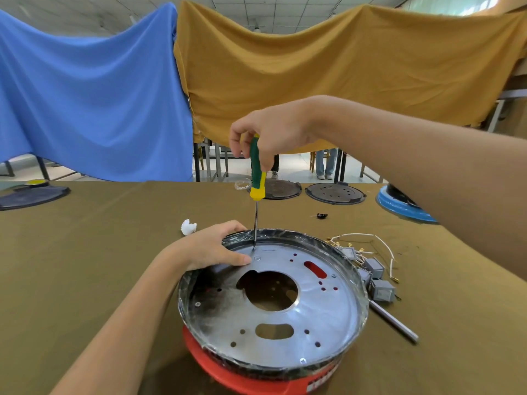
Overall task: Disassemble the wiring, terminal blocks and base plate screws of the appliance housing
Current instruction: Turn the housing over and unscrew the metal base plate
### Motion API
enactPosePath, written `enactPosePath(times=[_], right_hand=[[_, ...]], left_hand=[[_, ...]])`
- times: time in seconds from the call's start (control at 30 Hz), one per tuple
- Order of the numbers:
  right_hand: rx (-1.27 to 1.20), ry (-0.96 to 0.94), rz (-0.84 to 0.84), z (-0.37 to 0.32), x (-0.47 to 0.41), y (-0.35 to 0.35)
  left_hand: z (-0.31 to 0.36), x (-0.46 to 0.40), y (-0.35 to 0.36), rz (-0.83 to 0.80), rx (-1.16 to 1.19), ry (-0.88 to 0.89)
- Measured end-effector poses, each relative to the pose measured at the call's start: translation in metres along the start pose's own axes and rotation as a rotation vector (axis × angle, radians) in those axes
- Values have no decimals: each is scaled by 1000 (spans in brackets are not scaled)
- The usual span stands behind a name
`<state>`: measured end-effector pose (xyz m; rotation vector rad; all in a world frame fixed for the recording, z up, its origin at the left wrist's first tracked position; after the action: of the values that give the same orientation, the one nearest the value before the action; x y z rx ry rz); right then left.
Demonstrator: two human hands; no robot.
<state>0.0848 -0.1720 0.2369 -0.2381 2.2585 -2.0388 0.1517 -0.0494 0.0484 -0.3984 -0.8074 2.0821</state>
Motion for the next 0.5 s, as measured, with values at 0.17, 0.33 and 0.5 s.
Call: enactPosePath(times=[0.17,0.33,0.5], right_hand=[[446,180,33,5,-8,7],[335,71,75,8,-11,5],[-69,-5,-11,-1,3,2]], left_hand=[[0,1,0,12,-1,-11],[0,1,0,9,11,-13],[1,1,0,5,-11,-11]])
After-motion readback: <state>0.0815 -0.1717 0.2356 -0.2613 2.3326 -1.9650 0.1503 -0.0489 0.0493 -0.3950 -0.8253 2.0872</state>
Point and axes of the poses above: each hand's wrist, its own x-axis away from the middle knuckle, its own y-axis out of the palm, z = x × y, the point moved 4 cm from there along -x, towards the middle knuckle, and after that the axes turned 5 degrees about x, right-handed, at the moved point
